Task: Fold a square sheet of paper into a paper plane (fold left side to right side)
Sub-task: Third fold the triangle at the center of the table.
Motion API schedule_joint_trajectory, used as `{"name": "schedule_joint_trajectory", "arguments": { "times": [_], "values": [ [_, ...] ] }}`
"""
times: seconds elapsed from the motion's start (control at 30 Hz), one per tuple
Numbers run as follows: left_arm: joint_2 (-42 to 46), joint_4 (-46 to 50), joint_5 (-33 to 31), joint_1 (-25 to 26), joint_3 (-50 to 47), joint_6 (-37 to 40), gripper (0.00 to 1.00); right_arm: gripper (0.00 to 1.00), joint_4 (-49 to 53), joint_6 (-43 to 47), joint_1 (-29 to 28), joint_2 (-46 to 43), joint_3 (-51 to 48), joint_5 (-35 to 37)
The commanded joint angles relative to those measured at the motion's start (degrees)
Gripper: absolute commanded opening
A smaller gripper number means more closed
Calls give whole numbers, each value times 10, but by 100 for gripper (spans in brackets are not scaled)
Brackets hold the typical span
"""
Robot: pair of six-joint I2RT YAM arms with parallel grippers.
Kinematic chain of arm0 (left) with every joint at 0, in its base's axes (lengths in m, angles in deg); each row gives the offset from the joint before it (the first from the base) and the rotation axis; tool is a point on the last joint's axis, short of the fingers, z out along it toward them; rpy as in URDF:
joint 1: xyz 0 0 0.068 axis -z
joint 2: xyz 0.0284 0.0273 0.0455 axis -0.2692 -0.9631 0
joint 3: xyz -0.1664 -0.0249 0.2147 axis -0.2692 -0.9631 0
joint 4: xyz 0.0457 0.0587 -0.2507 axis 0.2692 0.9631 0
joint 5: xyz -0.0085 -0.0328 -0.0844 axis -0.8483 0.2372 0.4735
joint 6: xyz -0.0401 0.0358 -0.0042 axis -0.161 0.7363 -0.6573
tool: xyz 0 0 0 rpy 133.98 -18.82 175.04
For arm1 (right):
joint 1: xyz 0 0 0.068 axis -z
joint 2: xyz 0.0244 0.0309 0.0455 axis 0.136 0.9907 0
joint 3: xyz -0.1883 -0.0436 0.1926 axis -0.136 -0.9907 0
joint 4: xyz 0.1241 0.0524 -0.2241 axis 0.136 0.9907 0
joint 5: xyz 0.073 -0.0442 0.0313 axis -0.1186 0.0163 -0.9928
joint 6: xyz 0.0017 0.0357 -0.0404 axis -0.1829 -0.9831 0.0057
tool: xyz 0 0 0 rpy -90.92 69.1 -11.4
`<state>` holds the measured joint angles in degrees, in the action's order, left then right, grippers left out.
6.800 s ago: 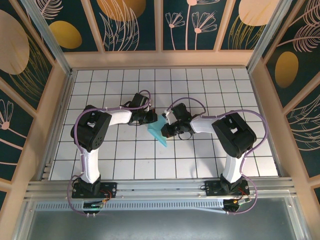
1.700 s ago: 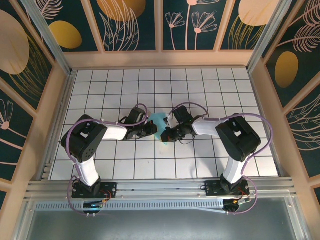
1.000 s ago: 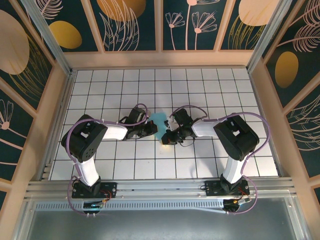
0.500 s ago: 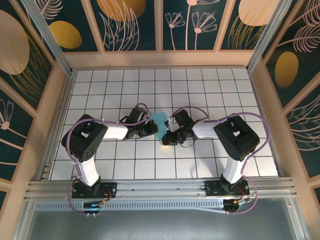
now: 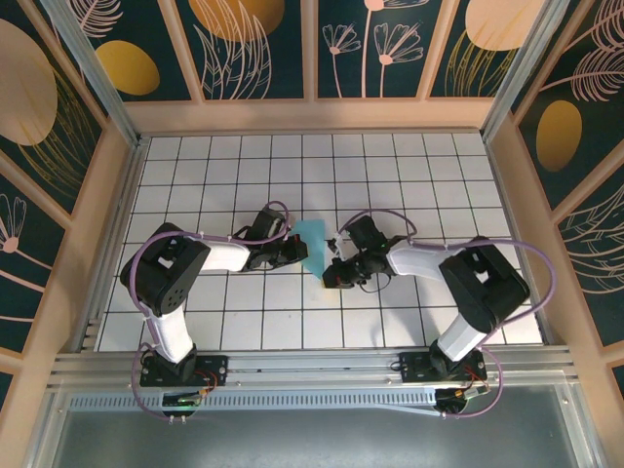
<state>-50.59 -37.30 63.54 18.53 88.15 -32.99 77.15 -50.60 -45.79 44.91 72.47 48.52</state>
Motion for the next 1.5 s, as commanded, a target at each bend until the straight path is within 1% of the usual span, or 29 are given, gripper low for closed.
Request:
{"name": "schedule_joint_trajectory", "arguments": {
  "times": [0.0, 0.23, 0.43, 0.87, 0.9, 1.03, 1.13, 1.2, 1.33, 1.4, 1.47],
  "values": [
    [-30, 64, -55, -2, -7, 14, 0, 0, 20, 14, 2, -13, 37, 4],
    [-29, 62, -54, -2, -6, 13, 0, 0, -29, -8, 2, 43, 77, 49],
    [-28, 63, -52, -2, -5, 12, 0, 0, -44, -17, 3, 85, 81, 56],
    [-17, 67, -49, -2, 5, 14, 0, 0, -13, -20, 3, 126, 77, 90],
    [-12, 70, -49, -2, 9, 15, 2, 0, -8, -20, 3, 128, 77, 92],
    [21, 79, -53, -2, 17, 20, 6, 0, 18, -21, 2, 135, 78, 112],
    [65, 75, -67, -2, 2, 20, 8, 0, 27, -26, 2, 134, 72, 132],
    [109, 65, -73, -2, -15, 20, 8, 0, 33, -29, 1, 137, 70, 145],
    [165, -5, -58, -2, -78, 16, 2, 0, 37, -34, -2, 143, 68, 164],
    [177, -38, -46, -2, -106, 17, 0, 0, 37, -37, -1, 143, 64, 167],
    [183, -74, -25, -1, -129, 14, 0, 0, 34, -39, -2, 143, 59, 169]
  ]
}}
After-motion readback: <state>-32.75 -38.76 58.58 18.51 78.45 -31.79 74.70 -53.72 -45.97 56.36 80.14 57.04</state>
